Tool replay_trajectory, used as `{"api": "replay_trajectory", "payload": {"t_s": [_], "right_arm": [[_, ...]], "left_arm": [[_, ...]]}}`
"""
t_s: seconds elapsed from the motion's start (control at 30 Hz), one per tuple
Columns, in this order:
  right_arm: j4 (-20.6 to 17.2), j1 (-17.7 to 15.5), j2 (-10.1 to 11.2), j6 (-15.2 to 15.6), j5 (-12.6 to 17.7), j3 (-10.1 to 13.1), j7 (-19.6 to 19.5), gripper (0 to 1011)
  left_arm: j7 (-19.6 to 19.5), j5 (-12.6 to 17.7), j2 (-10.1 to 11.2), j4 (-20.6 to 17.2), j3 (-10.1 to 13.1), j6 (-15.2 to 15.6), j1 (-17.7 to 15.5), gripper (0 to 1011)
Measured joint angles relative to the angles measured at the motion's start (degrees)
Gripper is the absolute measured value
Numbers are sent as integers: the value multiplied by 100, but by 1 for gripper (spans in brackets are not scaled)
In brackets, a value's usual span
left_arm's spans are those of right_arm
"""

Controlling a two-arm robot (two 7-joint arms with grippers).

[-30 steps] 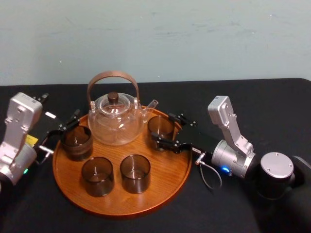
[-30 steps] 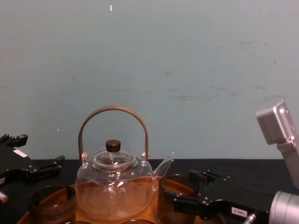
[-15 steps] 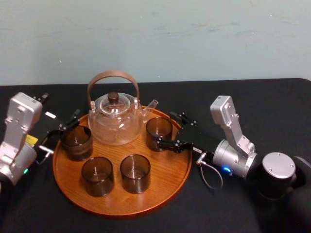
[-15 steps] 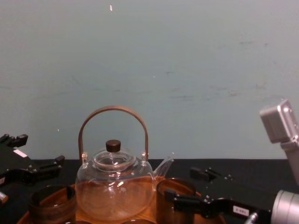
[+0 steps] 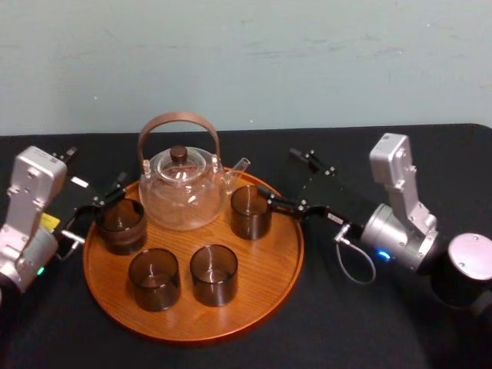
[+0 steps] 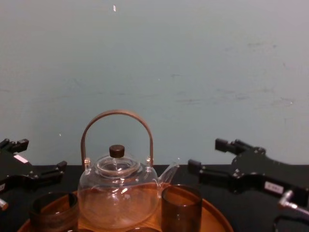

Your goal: Pick up the glass from the table and place it on the tray.

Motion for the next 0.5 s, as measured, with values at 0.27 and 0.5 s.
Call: {"api": "replay_trajectory", "payload": {"t_s": [0.27,0.5], "right_arm": [[-439,-287,214,-32,-31,244,-330,1002],[-653,-594,367,10,-283,552,-825,1002]], "left_arm": [[0,0,0,0,0,0,0,1001],[0,0,0,0,0,0,0,1001]]}}
